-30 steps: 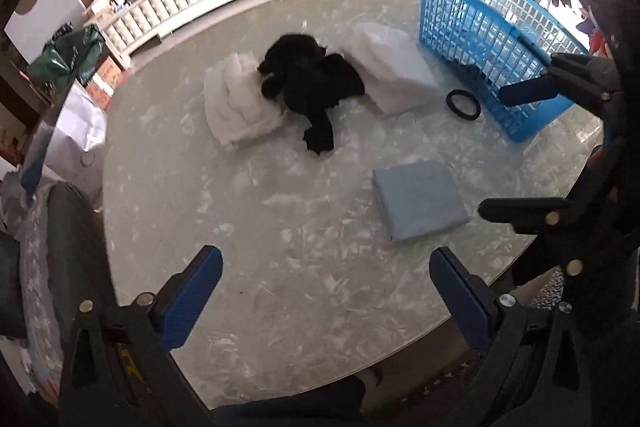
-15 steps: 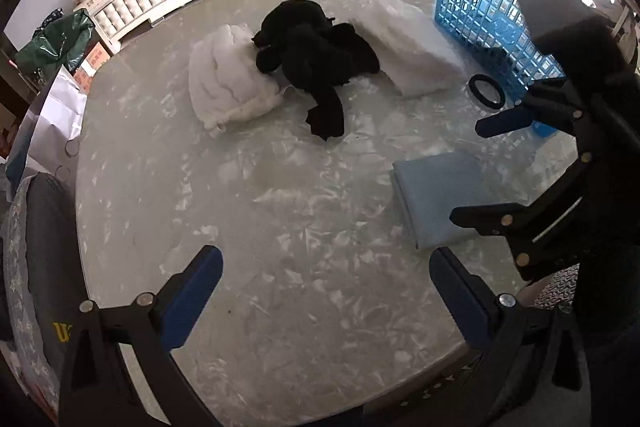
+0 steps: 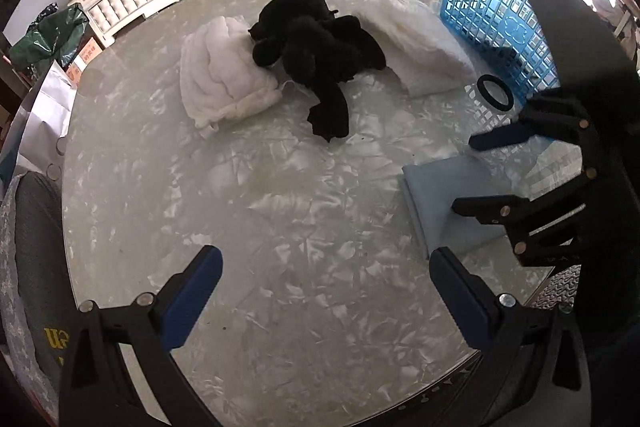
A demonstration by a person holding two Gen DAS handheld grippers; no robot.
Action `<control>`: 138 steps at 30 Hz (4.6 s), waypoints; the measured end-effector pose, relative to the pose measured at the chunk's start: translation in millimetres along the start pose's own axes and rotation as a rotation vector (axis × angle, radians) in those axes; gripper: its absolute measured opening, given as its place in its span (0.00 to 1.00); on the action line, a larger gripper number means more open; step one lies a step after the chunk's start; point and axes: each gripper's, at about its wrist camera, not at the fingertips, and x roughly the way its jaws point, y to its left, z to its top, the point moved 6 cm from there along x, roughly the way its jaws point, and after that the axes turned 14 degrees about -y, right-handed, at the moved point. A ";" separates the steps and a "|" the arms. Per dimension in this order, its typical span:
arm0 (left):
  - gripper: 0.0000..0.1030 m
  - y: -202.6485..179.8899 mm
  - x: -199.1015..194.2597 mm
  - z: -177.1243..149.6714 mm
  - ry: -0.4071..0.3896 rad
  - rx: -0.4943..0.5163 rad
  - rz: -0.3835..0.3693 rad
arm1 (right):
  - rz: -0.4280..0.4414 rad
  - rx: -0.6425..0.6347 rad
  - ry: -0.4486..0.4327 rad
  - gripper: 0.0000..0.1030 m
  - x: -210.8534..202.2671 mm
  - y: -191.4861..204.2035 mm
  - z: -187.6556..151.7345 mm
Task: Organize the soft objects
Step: 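Grasp the light blue cloth with the right tool and lift it, then drop blue cloth into basket with right tool while left tool reaches white quilted pad, then grasp the white quilted pad with the left tool and lift it toward the basket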
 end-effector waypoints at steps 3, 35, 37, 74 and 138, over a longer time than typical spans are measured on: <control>1.00 1.1 0.4 -1.2 0.000 -0.006 0.003 | 0.033 -0.003 -0.010 0.19 -0.3 11.9 -3.9; 1.00 -24.0 -40.1 49.3 -0.115 0.028 -0.011 | 0.011 0.122 -0.273 0.04 -156.9 -36.9 14.1; 1.00 -25.5 -36.5 53.4 -0.112 0.020 -0.015 | 0.003 0.140 -0.291 0.04 -165.8 -46.8 17.2; 1.00 -89.5 65.5 127.0 -0.028 0.097 -0.100 | -0.182 0.335 -0.042 0.04 -101.9 -204.5 -24.3; 0.27 -90.3 11.8 155.8 -0.139 0.126 -0.168 | -0.371 0.358 -0.126 0.93 -146.1 -156.1 -55.4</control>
